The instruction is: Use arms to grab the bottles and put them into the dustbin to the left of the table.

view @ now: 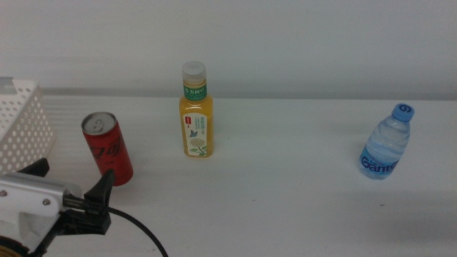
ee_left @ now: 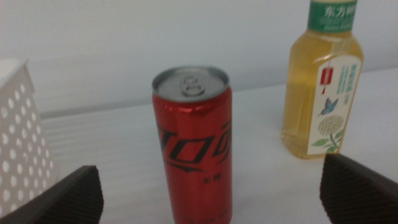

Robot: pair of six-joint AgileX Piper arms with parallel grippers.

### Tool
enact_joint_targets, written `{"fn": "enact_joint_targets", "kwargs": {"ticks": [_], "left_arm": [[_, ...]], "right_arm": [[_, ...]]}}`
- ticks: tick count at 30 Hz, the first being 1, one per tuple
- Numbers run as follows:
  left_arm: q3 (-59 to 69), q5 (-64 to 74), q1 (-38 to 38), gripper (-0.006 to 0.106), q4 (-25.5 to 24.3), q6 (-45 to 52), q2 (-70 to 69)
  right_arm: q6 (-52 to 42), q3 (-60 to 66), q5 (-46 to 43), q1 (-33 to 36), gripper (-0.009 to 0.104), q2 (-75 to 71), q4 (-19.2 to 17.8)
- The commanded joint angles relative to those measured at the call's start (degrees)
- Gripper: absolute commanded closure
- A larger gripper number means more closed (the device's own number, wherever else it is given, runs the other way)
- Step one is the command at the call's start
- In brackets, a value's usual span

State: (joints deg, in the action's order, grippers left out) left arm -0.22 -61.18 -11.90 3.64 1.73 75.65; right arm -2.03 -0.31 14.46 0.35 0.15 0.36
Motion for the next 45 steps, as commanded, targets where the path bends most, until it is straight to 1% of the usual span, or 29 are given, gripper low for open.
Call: {"fn": "enact_joint_targets", "kwargs": {"ticks": [1, 4, 7, 19, 31, 45], "left_arm": [[1.79, 1.54, -0.2, 0.007, 1.1, -0.56, 0.12], [0.26, 5.36, -0.2, 0.007, 2.36, -0.68, 0.12], [-1.43, 8.14, -0.2, 0.007, 2.45, -0.68, 1.53], [-7.19, -3.7, -0.08, 0.007, 2.41, -2.22, 17.6], [-16.63, -3.12, -0.08, 0.007, 5.4, -2.09, 26.55], [-22.91, -3.27, -0.08, 0.007, 5.45, -2.09, 33.32]], "right_arm": [[-0.33, 2.49, -0.67, -0.42, 0.01, -2.26, -0.36], [-0.33, 2.49, -0.67, -0.42, 0.01, -2.26, -0.36], [-0.33, 2.49, -0.67, -0.42, 0.01, -2.26, -0.36], [-0.33, 2.49, -0.67, -0.42, 0.01, -2.26, -0.36], [-0.33, 2.49, -0.67, -0.42, 0.01, -2.26, -0.36], [-0.33, 2.49, -0.67, -0.42, 0.01, -2.26, -0.36]]}}
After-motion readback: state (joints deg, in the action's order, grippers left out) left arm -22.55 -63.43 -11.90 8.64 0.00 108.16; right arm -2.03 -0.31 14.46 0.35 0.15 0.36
